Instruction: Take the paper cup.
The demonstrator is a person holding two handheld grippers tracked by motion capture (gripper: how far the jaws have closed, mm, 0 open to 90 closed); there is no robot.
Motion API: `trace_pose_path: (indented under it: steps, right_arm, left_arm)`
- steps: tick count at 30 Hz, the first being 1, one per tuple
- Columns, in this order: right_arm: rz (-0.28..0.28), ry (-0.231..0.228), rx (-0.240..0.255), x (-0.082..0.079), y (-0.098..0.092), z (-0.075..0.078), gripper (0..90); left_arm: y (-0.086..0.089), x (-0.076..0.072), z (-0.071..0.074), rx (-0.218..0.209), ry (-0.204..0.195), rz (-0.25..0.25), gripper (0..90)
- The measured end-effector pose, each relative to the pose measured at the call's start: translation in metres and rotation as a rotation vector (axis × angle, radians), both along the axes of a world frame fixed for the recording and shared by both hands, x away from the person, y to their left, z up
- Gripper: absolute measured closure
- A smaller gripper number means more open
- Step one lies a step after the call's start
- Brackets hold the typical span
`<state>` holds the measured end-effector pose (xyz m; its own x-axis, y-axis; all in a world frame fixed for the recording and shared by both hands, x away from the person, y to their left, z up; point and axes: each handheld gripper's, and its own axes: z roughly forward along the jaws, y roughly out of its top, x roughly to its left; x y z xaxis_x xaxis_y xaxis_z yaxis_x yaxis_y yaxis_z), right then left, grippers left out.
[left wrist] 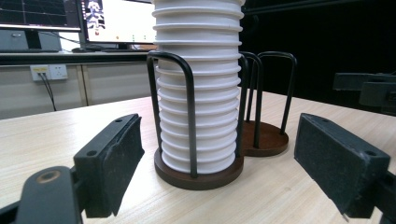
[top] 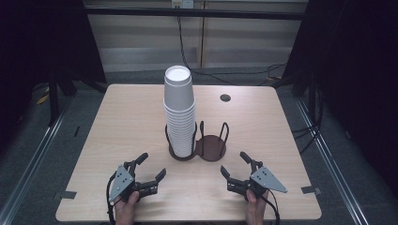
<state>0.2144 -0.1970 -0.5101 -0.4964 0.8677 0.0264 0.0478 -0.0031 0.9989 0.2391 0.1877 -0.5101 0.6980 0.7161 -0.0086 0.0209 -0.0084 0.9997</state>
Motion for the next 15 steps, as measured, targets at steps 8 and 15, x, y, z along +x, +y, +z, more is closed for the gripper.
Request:
trace_pose_path:
  steps: [8,15]
  right_arm:
    - [-0.027,0.068,0.036,0.0039,-0.0011,0.0014,12.6]
    - [-0.048,0.084,-0.003,0.0047,0.0044,0.0024,15.5]
  left_arm:
    - [0.0,0.0,0.0,0.0,0.0,0.0,15.4]
    - [0.0002,0.0005,0.0003,0.002,-0.006,0.004,15.4]
